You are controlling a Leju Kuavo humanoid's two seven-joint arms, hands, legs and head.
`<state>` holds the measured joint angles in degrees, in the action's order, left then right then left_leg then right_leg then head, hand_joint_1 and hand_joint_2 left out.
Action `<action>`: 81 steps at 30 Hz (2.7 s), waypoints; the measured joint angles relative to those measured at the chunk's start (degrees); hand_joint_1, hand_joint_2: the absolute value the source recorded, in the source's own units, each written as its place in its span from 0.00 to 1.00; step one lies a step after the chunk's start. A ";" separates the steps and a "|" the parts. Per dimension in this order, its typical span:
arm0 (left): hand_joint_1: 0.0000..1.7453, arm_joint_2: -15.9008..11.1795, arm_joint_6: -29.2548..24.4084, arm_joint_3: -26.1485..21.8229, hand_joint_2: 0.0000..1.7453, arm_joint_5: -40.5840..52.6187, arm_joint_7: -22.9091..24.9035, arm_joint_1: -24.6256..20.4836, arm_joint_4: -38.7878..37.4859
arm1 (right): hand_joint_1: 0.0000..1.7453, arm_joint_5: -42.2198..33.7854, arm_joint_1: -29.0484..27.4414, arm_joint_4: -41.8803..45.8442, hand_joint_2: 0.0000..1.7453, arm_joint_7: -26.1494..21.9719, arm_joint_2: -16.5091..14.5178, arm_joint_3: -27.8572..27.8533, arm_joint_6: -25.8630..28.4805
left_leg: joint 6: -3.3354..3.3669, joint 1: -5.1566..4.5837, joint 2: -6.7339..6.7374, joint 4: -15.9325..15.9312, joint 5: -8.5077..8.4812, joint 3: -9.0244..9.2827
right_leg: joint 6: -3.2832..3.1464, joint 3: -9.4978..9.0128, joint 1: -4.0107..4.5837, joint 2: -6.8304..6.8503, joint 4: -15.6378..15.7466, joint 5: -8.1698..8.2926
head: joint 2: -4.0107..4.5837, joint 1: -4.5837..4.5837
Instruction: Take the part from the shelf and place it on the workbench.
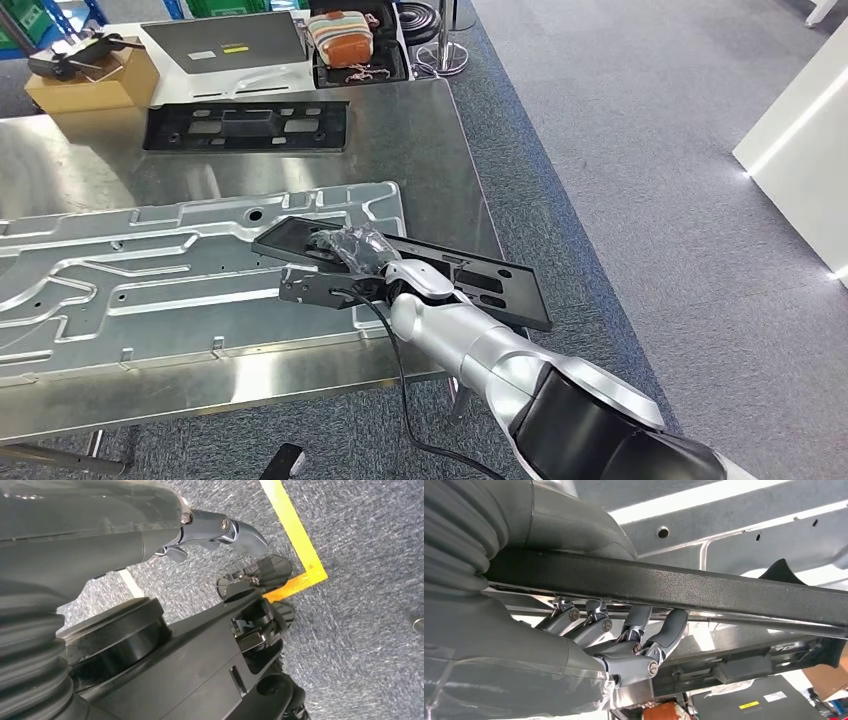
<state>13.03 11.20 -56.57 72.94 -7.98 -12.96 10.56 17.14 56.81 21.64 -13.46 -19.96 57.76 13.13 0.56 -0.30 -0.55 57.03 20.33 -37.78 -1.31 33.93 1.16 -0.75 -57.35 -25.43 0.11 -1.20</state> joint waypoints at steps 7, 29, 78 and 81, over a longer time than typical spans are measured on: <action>0.00 0.00 0.10 0.50 1.00 -0.23 -0.93 -0.02 0.00 | 1.00 8.94 1.91 -0.38 1.00 4.29 0.00 9.03 -4.05 | -0.09 0.00 0.10 0.00 0.05 0.05 | -0.10 0.00 -0.01 -0.02 -0.06 -0.06 | 0.00 0.00; 0.00 0.20 -0.61 0.10 1.00 -1.86 -1.29 1.21 0.00 | 1.00 53.76 15.04 -4.48 1.00 11.93 -0.13 28.00 -12.41 | 0.00 -0.04 -0.08 0.09 -0.01 -0.04 | 0.03 0.04 -0.24 0.13 -0.19 0.00 | 0.00 0.00; 0.00 1.40 -0.55 0.90 1.00 -0.82 -0.13 -0.36 0.00 | 1.00 39.07 4.25 -8.22 1.00 7.32 1.42 -1.44 10.58 | 0.64 -0.29 -0.04 0.59 0.56 -0.25 | 0.49 0.02 -0.42 0.10 -0.16 -0.30 | 0.00 0.00; 0.00 1.47 -0.51 0.90 1.00 -1.04 0.08 -0.40 0.00 | 1.00 39.38 4.25 -8.22 1.00 7.30 1.45 -1.44 10.55 | 1.21 -0.28 -0.03 0.30 0.97 -0.08 | 0.93 -0.19 -0.46 0.09 -0.63 -0.12 | 0.00 -0.01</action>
<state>14.50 10.69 -55.67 71.89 -7.91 -13.36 10.56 56.52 61.06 13.42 -6.16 -18.50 56.33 23.68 1.77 -0.58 -0.58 57.33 21.30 -37.85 -0.39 33.75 0.70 -0.66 -57.97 -25.55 0.11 -1.21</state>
